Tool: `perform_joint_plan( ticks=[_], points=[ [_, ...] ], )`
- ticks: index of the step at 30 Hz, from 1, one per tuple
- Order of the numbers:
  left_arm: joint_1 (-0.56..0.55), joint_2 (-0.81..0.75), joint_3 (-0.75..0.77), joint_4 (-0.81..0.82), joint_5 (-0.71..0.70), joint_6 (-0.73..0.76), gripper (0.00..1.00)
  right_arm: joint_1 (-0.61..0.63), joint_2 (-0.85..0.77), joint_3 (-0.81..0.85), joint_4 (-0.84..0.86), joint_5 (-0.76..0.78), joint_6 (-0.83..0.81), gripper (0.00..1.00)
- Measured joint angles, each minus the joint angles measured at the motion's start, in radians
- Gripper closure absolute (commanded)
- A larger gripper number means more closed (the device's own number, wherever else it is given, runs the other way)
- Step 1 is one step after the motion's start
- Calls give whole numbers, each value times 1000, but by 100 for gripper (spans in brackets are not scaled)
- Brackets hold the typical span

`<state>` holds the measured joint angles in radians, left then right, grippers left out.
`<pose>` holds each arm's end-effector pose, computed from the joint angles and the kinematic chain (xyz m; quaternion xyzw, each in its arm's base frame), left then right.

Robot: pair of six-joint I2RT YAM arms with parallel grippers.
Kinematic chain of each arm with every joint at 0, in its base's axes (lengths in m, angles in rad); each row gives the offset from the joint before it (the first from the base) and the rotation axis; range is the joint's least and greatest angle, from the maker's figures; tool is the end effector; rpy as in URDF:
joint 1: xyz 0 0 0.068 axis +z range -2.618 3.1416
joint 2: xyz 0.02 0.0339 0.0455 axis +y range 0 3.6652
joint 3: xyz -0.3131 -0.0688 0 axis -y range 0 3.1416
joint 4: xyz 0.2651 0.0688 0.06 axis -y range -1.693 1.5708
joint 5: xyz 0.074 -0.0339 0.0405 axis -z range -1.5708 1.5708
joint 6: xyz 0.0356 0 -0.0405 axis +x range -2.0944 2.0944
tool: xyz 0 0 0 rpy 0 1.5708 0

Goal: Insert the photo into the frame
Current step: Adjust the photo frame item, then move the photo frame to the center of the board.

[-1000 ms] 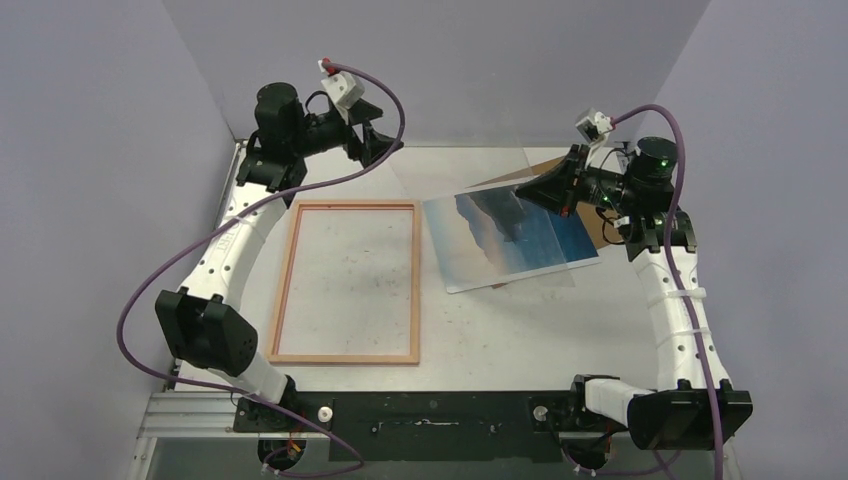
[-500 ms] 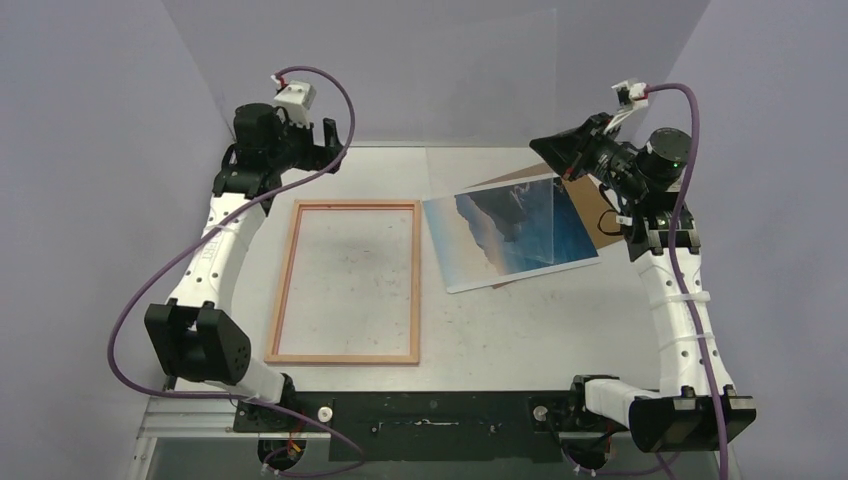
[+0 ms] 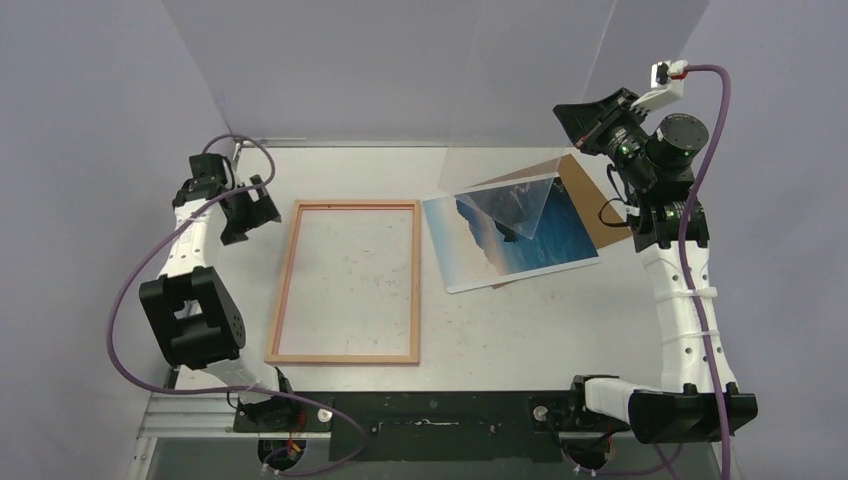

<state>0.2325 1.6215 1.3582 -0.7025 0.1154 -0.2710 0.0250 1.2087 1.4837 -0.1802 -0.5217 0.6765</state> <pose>0.3606 0.0812 0.3252 -0.2208 0.9272 -0.0608 0.2963 0.2518 0.0240 0.5460 0.0273 0.6769 0.4086 0.6116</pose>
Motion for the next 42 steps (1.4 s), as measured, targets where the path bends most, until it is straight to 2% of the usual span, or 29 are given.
perform_joint_plan(
  ticks=[4, 10, 14, 21, 24, 28, 36, 42],
  points=[
    [51, 60, -38, -27, -2, -33, 23, 6, 14, 10, -15, 24, 47, 100],
    [30, 132, -67, -12, 52, -37, 30, 10, 62, 43, -78, 62, 126, 100],
    [29, 158, -96, 5, 76, -36, 41, 10, 86, 63, -111, 69, 164, 100],
    [1, 239, -96, 11, 46, -9, 50, 10, 100, 63, -120, 66, 206, 100],
    [-35, 254, -94, 10, 28, 0, 59, 10, 100, 63, -121, 60, 215, 100],
    [-76, 276, -80, 10, 12, 5, 63, 10, 100, 63, -121, 50, 224, 100],
    [-97, 290, -71, 10, 21, -21, 64, 15, 101, 63, -132, 35, 226, 100],
    [-112, 290, -69, 11, 56, -105, 69, 23, 109, 63, -138, 20, 227, 100]
  ],
)
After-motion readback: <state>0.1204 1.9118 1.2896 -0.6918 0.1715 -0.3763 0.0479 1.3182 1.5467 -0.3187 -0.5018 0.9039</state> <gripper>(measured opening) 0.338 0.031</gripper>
